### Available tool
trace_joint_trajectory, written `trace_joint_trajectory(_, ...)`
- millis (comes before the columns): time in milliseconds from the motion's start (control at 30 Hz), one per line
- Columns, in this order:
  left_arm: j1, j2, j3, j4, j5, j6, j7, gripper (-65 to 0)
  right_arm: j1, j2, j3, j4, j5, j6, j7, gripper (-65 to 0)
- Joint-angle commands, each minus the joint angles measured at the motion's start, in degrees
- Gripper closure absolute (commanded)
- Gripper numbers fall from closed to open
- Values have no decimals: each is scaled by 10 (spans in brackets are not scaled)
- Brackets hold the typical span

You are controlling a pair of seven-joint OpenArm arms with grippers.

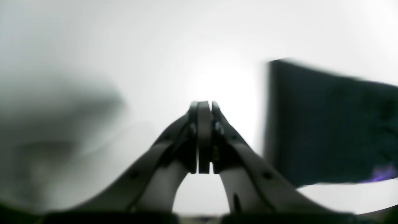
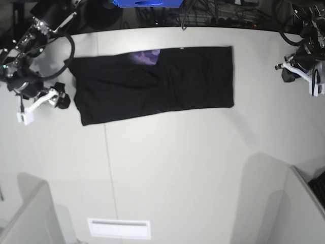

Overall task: Fold the T-shirt properly
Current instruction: 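Open both grippers and lift them off the shirt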

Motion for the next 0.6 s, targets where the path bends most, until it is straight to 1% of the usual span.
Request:
trace_joint_trajectory(0, -2, -8, -4, 4, 16, -15, -10, 0, 23, 18, 5, -26, 17, 0, -2, -441)
trace_joint_trajectory(67, -3, 7, -4, 2, 68, -40, -11, 0, 49, 33, 8, -103, 38, 1, -5, -440)
trace_joint_trajectory(167, -5, 34, -4, 1, 129, -87, -18, 0, 71, 62, 8, -187, 65, 1, -5, -441)
trace_joint_trajectory(267, -1, 63, 2, -7, 189, -114, -82, 0, 86, 85, 7, -262, 86, 1, -5, -441)
trace_joint_trajectory(300, 1, 67, 11, -15, 208, -121, -100, 0, 86, 91, 6, -280, 94, 1, -5, -440)
trace_joint_trajectory(367, 2, 69, 30, -38, 236, -129, -126, 0, 82, 96, 4, -304, 109, 1, -5, -440)
trace_joint_trajectory(467, 2, 69, 51, -78, 238, -129, -144, 0, 61, 93, 2, -298, 122, 1, -5, -440)
trace_joint_trajectory(567, -1, 70, 72, -105, 239, -129, -164, 0, 47, 92, -40, -291, 124, 1, -5, -440)
